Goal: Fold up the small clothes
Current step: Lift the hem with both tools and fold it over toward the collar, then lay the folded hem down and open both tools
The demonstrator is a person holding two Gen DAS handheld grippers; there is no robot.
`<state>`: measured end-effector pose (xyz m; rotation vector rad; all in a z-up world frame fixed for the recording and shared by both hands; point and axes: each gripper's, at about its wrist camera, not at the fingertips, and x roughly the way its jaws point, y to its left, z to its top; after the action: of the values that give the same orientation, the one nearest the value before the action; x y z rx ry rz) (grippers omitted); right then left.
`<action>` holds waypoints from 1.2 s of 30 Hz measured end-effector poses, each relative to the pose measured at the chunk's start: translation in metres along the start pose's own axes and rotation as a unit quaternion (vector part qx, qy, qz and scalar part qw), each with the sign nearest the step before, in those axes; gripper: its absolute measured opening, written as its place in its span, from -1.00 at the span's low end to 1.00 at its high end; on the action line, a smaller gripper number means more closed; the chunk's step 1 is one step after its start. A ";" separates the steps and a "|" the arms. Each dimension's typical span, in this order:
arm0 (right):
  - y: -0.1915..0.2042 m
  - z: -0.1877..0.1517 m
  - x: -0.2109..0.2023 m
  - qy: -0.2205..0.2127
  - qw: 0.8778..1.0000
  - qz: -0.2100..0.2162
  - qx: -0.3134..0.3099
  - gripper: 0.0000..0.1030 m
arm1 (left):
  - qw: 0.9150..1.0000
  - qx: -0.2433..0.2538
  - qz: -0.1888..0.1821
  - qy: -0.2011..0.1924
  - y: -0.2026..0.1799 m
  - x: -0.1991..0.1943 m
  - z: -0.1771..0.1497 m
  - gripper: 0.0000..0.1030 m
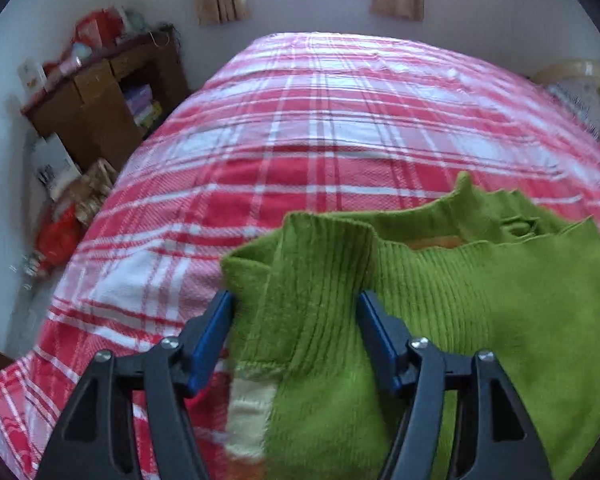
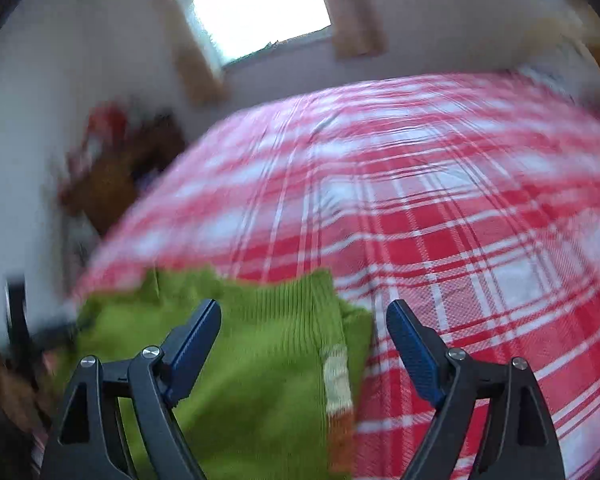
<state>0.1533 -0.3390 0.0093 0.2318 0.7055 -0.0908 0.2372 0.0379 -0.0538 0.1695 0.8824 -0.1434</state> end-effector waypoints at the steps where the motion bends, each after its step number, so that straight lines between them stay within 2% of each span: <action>1: 0.014 -0.001 0.006 0.011 0.999 -0.022 -0.048 0.61 | 1.000 0.008 0.004 -0.004 -0.005 0.000 0.001 0.00; 3: 0.027 -0.004 0.025 0.040 0.993 -0.054 -0.093 -0.02 | 1.000 0.019 0.020 -0.009 -0.013 0.000 0.003 -0.33; 4: 0.028 -0.006 0.036 0.063 0.992 -0.057 -0.096 -0.78 | 0.999 0.022 0.028 -0.012 -0.016 0.000 0.004 -0.42; 5: 0.027 -0.008 0.049 0.088 0.991 -0.046 -0.088 -0.97 | 0.999 0.025 0.037 -0.016 -0.019 0.002 0.005 -0.52; 6: 0.025 -0.012 0.062 0.110 0.990 -0.039 -0.082 -0.97 | 0.998 0.030 0.051 -0.020 -0.023 0.003 0.005 -0.58; 9: 0.026 -0.013 0.068 0.091 0.988 -0.068 -0.102 -0.99 | 0.996 0.032 0.075 -0.030 -0.029 0.005 0.010 -0.72; 11: 0.022 -0.012 0.074 0.083 0.987 -0.104 -0.091 -1.00 | 0.997 0.015 0.073 -0.031 -0.023 0.009 0.017 -0.73; 13: 0.013 -0.009 0.080 0.083 0.987 -0.118 -0.074 -1.00 | 0.997 0.004 0.078 -0.027 -0.020 0.018 0.022 -0.73; 15: 0.002 -0.005 0.082 0.082 0.987 -0.126 -0.052 -1.00 | 0.995 0.010 0.097 -0.026 -0.025 0.024 0.024 -0.73; 17: 0.001 -0.006 0.084 0.081 0.985 -0.138 -0.056 -1.00 | 0.993 0.022 0.114 -0.024 -0.031 0.026 0.026 -0.70; 19: 0.010 -0.007 0.085 0.080 0.981 -0.159 -0.080 -1.00 | 0.992 0.028 0.123 -0.024 -0.033 0.025 0.026 -0.63; 21: 0.019 -0.006 0.083 0.077 0.976 -0.173 -0.105 -1.00 | 0.993 0.027 0.115 -0.030 -0.031 0.016 0.024 -0.51; 23: 0.017 -0.005 0.073 0.060 0.979 -0.167 -0.101 -1.00 | 0.995 0.020 0.091 -0.034 -0.026 -0.001 0.018 -0.36; 24: 0.018 -0.005 0.055 0.030 0.980 -0.175 -0.094 -0.99 | 0.996 0.018 0.077 -0.037 -0.024 -0.013 0.013 -0.29; 25: 0.023 -0.008 0.024 -0.023 0.979 -0.183 -0.086 -0.99 | 0.997 0.018 0.068 -0.041 -0.023 -0.023 0.009 -0.25; 27: 0.035 -0.015 -0.012 -0.059 0.981 -0.164 -0.086 -0.99 | 0.997 0.018 0.058 -0.054 -0.024 -0.047 -0.007 0.08; 28: 0.043 -0.021 -0.025 -0.059 0.984 -0.144 -0.087 -0.99 | 0.996 0.017 0.056 -0.060 -0.026 -0.057 -0.015 0.14; 32: 0.070 -0.051 -0.045 -0.026 0.994 -0.065 -0.080 -0.99 | 0.997 0.015 0.042 -0.068 -0.039 -0.092 -0.048 0.17; 33: 0.080 -0.063 -0.048 -0.012 0.996 -0.041 -0.082 -0.99 | 0.997 0.014 0.040 -0.065 -0.041 -0.096 -0.053 0.23; 36: 0.099 -0.088 -0.049 0.011 0.995 -0.017 -0.094 -0.99 | 0.998 0.009 0.038 -0.054 -0.047 -0.102 -0.069 0.31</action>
<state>0.0765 -0.2210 -0.0056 0.0406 0.7357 -0.0535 0.1124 0.0117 -0.0218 0.2104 0.7655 -0.0888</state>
